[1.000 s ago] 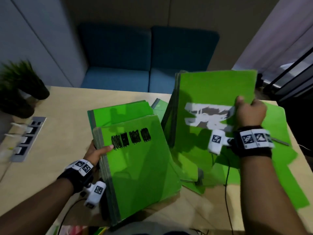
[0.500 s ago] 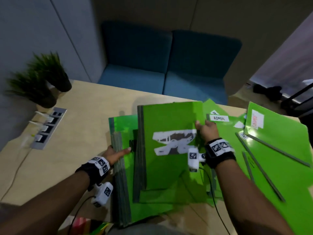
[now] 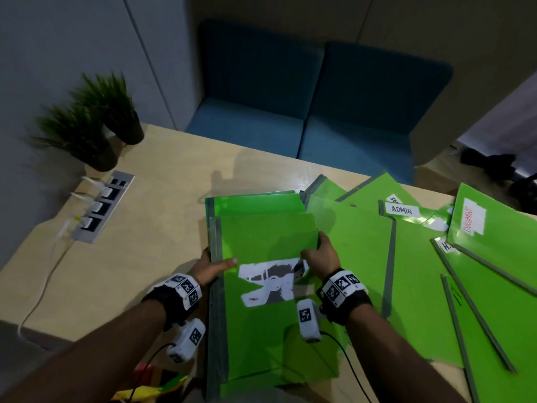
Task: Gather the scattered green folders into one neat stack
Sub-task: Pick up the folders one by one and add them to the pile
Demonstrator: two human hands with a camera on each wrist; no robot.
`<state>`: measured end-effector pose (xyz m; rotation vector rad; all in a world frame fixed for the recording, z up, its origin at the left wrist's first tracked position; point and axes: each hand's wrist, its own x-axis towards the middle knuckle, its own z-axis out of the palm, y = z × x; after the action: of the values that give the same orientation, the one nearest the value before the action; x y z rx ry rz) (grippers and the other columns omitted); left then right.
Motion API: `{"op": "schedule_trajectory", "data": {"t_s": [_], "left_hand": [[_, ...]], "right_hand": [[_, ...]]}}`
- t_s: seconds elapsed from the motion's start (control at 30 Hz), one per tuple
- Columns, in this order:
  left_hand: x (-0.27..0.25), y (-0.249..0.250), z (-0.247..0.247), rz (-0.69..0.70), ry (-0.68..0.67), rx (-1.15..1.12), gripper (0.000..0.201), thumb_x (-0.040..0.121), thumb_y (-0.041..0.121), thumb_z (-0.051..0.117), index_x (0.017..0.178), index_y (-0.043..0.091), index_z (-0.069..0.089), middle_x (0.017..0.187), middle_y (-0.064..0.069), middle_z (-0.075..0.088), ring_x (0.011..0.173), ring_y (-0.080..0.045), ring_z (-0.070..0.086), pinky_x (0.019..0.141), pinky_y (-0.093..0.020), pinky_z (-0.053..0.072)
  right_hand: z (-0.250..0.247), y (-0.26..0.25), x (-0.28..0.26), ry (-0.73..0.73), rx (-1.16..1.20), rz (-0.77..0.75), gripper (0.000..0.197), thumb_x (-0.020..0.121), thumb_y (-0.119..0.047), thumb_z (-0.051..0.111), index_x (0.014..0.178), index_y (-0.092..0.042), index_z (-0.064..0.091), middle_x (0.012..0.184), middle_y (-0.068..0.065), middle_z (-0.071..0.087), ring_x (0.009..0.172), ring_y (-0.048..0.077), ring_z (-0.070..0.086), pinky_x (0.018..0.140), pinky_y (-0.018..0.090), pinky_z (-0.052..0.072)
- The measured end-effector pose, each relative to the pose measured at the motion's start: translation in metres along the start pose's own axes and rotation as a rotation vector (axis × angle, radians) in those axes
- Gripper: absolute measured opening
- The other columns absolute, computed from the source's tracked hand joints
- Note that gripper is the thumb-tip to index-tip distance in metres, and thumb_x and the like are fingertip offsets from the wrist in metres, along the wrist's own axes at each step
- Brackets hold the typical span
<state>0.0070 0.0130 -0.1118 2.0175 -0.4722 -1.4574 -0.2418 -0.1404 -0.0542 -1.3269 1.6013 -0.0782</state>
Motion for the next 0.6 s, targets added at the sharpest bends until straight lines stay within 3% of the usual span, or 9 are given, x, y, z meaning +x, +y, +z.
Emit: {"op": "schedule_trajectory", "data": {"t_s": [0.07,0.1,0.17,0.2,0.27,0.33,0.43,0.53,0.6], "left_hand": [[0.016,-0.015,-0.003,-0.005,-0.012,0.029,0.143,0.039,0.071,0.085,0.152,0.021,0.013,0.153,-0.009,0.036,0.133,-0.03,0.045,0.11,-0.049,0.038],[0.014,-0.011,-0.003,-0.001,-0.022,0.064,0.144,0.038,0.071,0.086,0.152,0.02,0.013,0.152,-0.01,0.037,0.132,-0.03,0.046,0.109,-0.049,0.039],[0.012,-0.003,-0.002,0.021,-0.037,0.118,0.146,0.035,0.071,0.086,0.151,0.018,0.014,0.15,-0.011,0.039,0.129,-0.03,0.049,0.107,-0.049,0.042],[0.008,0.002,-0.002,0.031,-0.041,0.13,0.147,0.034,0.072,0.086,0.15,0.017,0.014,0.149,-0.011,0.041,0.128,-0.03,0.05,0.106,-0.048,0.043],[0.009,0.002,-0.001,0.042,-0.041,0.112,0.148,0.033,0.073,0.085,0.149,0.013,0.016,0.145,-0.01,0.044,0.125,-0.03,0.052,0.105,-0.047,0.044],[0.01,0.001,0.001,0.048,-0.034,0.019,0.147,0.033,0.077,0.081,0.149,0.012,0.018,0.144,-0.009,0.046,0.125,-0.03,0.052,0.107,-0.046,0.042],[-0.003,0.007,0.007,0.047,0.002,-0.154,0.152,0.032,0.081,0.077,0.152,0.013,0.015,0.152,-0.012,0.037,0.132,-0.031,0.045,0.111,-0.047,0.036],[-0.014,0.015,0.011,0.054,-0.005,-0.18,0.16,0.025,0.08,0.078,0.153,0.011,0.01,0.154,-0.015,0.032,0.135,-0.033,0.041,0.113,-0.048,0.033],[-0.021,0.02,0.013,0.045,-0.006,-0.159,0.146,0.042,0.07,0.083,0.153,0.013,0.008,0.156,-0.016,0.027,0.137,-0.035,0.037,0.113,-0.047,0.032]], "right_hand": [[-0.003,-0.01,0.004,0.016,-0.121,-0.019,0.06,0.08,-0.01,0.06,0.138,-0.002,0.043,0.117,0.014,0.063,0.098,0.029,0.064,0.087,0.044,0.056],[-0.006,-0.017,0.007,0.05,-0.178,-0.056,0.059,0.08,-0.012,0.063,0.136,0.0,0.045,0.121,0.016,0.06,0.103,0.03,0.062,0.092,0.045,0.054],[-0.012,-0.034,0.012,0.082,-0.233,-0.175,0.075,0.085,-0.019,0.068,0.148,-0.009,0.029,0.151,0.015,0.031,0.132,0.031,0.042,0.11,0.044,0.038],[-0.014,-0.042,0.014,0.067,-0.281,-0.242,0.079,0.087,-0.025,0.067,0.152,-0.019,0.022,0.159,0.009,0.015,0.14,0.031,0.031,0.113,0.046,0.032],[-0.01,-0.05,0.014,-0.008,-0.447,-0.289,0.072,0.091,-0.039,0.062,0.151,-0.032,0.023,0.163,0.003,0.001,0.142,0.035,0.028,0.112,0.051,0.033],[0.0,-0.046,0.013,-0.022,-0.522,-0.204,0.065,0.091,-0.046,0.059,0.147,-0.034,0.029,0.162,0.007,0.004,0.137,0.042,0.035,0.107,0.053,0.04],[0.014,-0.039,0.005,0.058,-0.407,-0.095,0.067,0.09,-0.047,0.058,0.147,-0.032,0.026,0.161,0.011,0.005,0.135,0.045,0.036,0.106,0.054,0.041],[0.016,-0.032,0.004,0.113,-0.218,0.017,0.079,0.091,-0.039,0.061,0.152,-0.018,0.017,0.156,0.017,0.024,0.136,0.041,0.038,0.107,0.048,0.04],[0.013,-0.028,0.004,0.127,-0.165,0.102,0.083,0.091,-0.039,0.062,0.152,-0.007,0.014,0.151,0.02,0.035,0.132,0.038,0.043,0.106,0.045,0.042]]}}
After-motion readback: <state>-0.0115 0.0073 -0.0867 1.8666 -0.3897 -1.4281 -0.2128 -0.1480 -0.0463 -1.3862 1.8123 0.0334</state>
